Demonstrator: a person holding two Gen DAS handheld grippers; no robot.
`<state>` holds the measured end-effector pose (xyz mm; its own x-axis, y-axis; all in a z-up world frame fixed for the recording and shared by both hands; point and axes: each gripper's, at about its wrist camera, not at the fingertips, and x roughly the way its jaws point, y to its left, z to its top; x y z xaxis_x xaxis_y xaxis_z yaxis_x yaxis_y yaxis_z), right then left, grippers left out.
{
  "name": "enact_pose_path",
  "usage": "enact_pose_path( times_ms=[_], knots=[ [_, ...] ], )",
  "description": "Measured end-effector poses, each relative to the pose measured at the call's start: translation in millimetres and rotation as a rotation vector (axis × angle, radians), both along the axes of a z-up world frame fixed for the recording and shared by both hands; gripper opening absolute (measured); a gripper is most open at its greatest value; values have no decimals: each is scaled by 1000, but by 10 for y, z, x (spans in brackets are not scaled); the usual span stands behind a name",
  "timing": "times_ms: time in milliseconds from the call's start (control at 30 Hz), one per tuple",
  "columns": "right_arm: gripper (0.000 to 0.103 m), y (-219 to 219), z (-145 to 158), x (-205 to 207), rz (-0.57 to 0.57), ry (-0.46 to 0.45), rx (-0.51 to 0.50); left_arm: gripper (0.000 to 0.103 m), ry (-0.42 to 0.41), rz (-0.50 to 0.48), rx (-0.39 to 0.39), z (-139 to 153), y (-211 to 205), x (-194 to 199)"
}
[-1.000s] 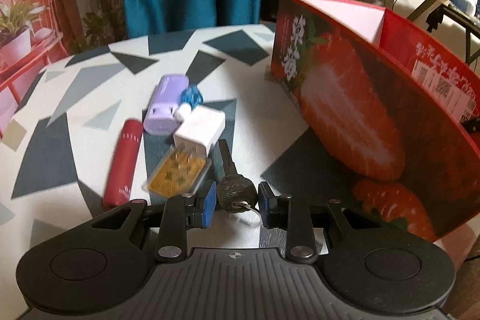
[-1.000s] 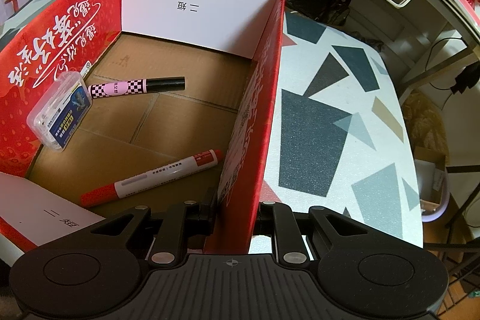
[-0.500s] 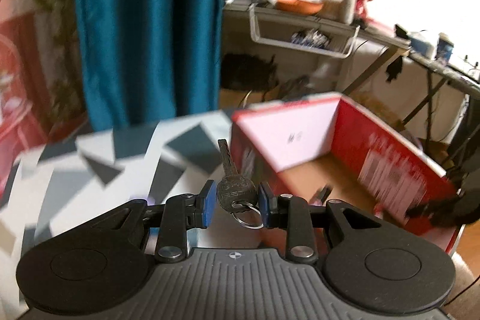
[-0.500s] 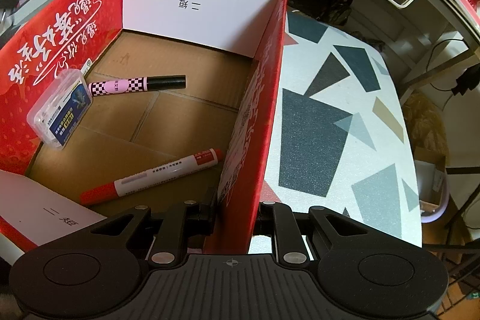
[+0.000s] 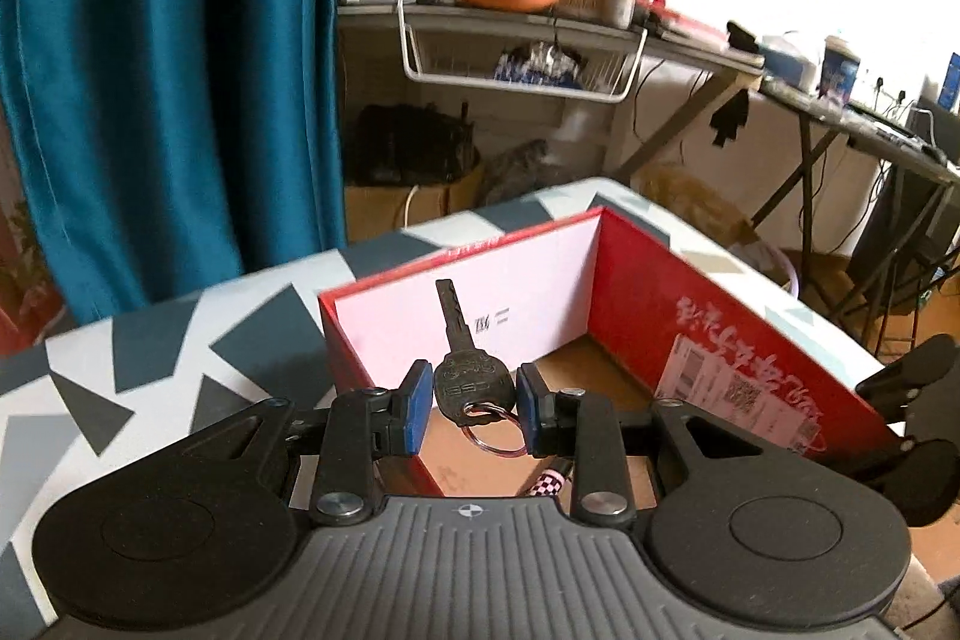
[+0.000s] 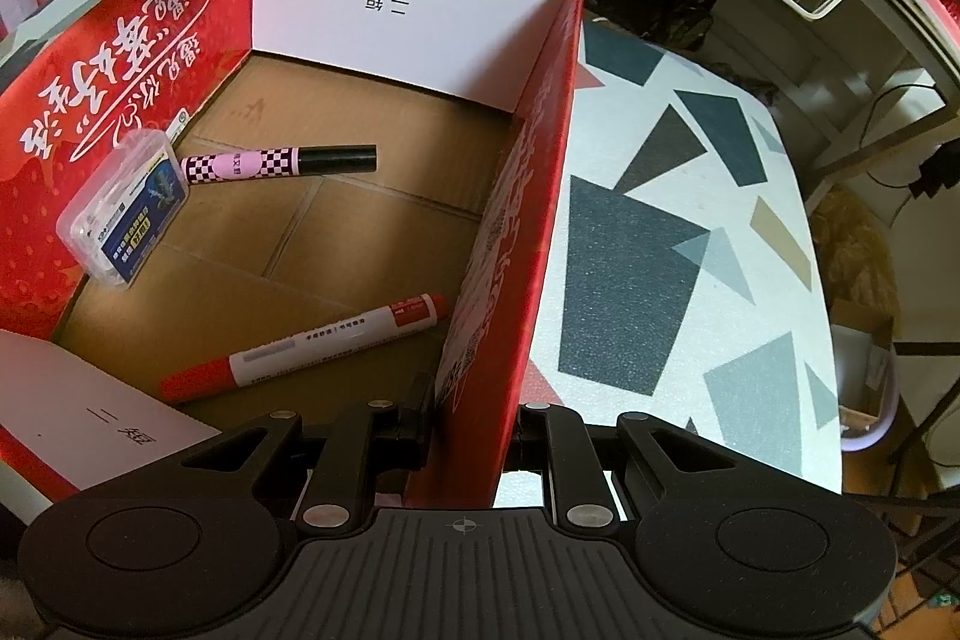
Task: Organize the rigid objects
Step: 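Carry the key into the red box and release it, then move the left tool back to the red tube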
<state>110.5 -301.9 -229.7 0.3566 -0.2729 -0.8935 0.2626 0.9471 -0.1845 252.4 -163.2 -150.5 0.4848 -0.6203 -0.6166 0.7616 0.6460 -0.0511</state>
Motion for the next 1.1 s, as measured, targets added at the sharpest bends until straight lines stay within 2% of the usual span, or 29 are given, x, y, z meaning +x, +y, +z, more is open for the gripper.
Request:
enact_pose_path(
  times_ms=[367, 700, 833, 967, 1100],
  knots=[
    [16, 2, -1, -3, -1, -1, -3, 29, 41, -33, 46, -151, -105, 137],
    [16, 2, 2, -4, -1, 0, -3, 30, 30, -18, 3, 76, 255, 58],
    [16, 3, 2, -5, -1, -1, -2, 30, 27, 39, -16, 135, 519, 50],
    [16, 4, 2, -8, -2, 0, -3, 30, 56, 141, -50, 63, 863, 73],
    [16, 5, 7, -7, -3, -1, -2, 30, 44, 226, -21, -74, 1153, 16]
  ],
)
